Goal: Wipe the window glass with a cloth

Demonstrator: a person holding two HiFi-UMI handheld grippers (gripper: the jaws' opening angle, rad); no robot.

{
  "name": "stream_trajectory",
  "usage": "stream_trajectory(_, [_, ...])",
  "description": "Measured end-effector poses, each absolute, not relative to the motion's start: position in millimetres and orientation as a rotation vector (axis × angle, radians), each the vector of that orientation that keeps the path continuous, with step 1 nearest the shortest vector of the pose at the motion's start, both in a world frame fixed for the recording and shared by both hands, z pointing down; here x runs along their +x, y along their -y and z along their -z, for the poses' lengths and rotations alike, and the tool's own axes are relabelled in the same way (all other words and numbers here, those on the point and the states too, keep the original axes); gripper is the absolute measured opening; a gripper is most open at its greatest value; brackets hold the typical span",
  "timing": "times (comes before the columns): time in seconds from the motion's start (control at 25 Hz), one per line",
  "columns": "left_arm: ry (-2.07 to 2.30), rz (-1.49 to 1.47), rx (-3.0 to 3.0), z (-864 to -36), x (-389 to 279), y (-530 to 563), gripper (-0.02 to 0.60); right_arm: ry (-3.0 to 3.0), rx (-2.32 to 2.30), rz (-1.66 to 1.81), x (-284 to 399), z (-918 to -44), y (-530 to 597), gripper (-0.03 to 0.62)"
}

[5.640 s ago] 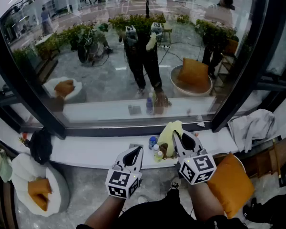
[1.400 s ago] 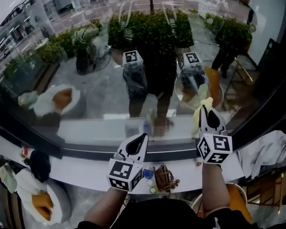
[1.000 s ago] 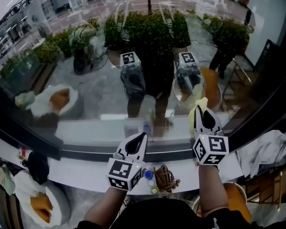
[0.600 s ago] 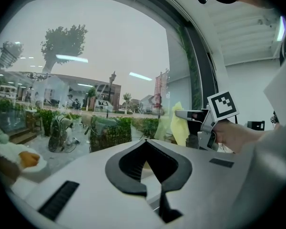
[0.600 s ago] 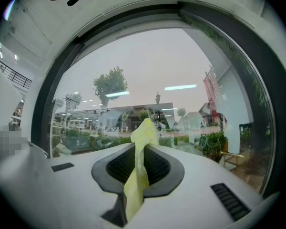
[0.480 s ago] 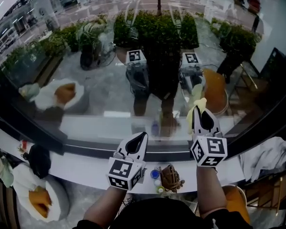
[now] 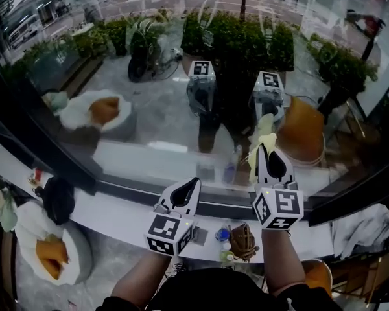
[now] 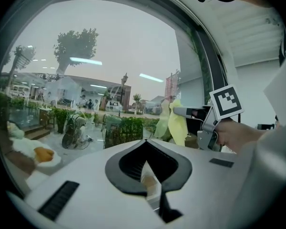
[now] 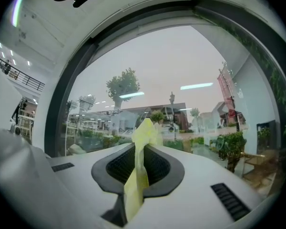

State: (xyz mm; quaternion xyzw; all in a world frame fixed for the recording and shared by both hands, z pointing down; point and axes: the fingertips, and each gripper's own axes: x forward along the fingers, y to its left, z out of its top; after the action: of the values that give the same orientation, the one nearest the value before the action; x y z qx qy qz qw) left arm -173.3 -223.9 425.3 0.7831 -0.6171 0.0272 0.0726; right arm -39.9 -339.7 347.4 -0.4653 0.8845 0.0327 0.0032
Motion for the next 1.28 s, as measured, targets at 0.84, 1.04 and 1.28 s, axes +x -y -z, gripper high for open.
stream_trajectory(0.84, [1.934,-0.095,2.236,-450,-312,176,0.008,-2.782,-1.343,-0.100,-201,-355,302,0.057])
stream_trajectory(1.04, [1.961,-0.067,2.197,-453,-366,163,0.008,-2.803,-1.315,-0.091,-262,-365,289,0.057])
stream_trajectory(1.28, [1.969,-0.051,2.193,-454,-384,154,0.008,-2.867,-1.298,-0.175,-299,-378,281,0.057])
